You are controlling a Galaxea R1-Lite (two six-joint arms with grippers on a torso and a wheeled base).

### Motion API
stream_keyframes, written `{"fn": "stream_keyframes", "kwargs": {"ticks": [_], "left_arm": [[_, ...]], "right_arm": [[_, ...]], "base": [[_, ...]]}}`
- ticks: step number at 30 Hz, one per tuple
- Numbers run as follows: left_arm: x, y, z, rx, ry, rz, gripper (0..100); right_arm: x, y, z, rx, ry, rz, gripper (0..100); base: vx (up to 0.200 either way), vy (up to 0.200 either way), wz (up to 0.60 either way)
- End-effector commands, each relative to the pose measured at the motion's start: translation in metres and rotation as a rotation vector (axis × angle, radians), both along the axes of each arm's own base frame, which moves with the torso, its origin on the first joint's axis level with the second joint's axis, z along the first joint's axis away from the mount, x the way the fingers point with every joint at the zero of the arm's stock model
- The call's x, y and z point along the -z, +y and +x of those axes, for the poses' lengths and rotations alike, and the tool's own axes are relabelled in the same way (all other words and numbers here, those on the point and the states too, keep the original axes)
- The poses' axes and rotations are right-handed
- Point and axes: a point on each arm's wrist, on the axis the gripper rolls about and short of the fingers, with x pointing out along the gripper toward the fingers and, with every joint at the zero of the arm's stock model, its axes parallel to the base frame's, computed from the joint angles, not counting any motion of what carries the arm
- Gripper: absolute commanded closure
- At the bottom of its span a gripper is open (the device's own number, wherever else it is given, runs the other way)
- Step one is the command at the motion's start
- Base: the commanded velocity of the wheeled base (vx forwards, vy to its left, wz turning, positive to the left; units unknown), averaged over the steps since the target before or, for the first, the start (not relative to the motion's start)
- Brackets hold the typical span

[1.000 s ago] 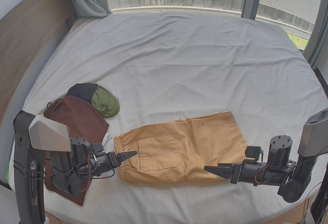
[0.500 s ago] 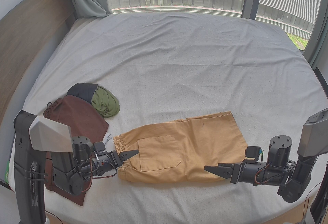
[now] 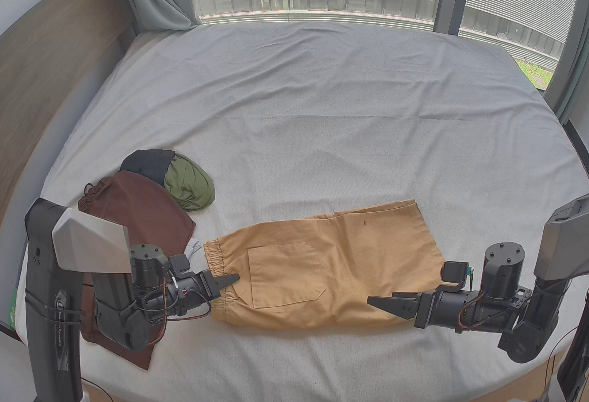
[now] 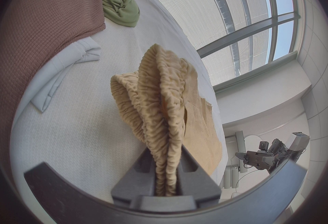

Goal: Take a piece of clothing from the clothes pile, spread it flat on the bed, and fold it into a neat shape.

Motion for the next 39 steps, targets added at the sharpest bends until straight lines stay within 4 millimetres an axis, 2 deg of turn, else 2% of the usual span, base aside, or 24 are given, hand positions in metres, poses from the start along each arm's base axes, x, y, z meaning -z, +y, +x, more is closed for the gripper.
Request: {"fn": "stream_keyframes", "kwargs": {"ticks": [1,5,11,23,29,39], "left_arm": [[-0.001,0.0,0.0,0.0,-0.01,-0.001,100],[-0.004,0.001,0.001,0.001,-0.022,0.001,100],[-0.024,0.003,0.0,0.006,-0.068,-0.015,100],[-0.028,0.008,0.003,-0.009,-0.094,-0.014,100],[-0.027,0.015,0.002,0.013,-0.117,0.017,100],[-0.04,0.037,-0.003,0.089,-0.15,-0.015,100]], "right_arm": [[0.0,0.0,0.0,0.002,0.002,-0.001,0],[0.001,-0.001,0.001,0.003,0.004,-0.002,0],[0.002,-0.001,0.001,0.003,0.006,-0.002,0],[0.002,-0.001,0.001,0.003,0.006,-0.002,0],[0.002,-0.001,0.001,0.003,0.007,-0.003,0],[0.002,-0.001,0.001,0.002,0.007,-0.003,0]], "base": [[0.0,0.0,0.0],[0.0,0.0,0.0],[0.0,0.0,0.0],[0.0,0.0,0.0],[0.0,0.0,0.0],[0.0,0.0,0.0]]}}
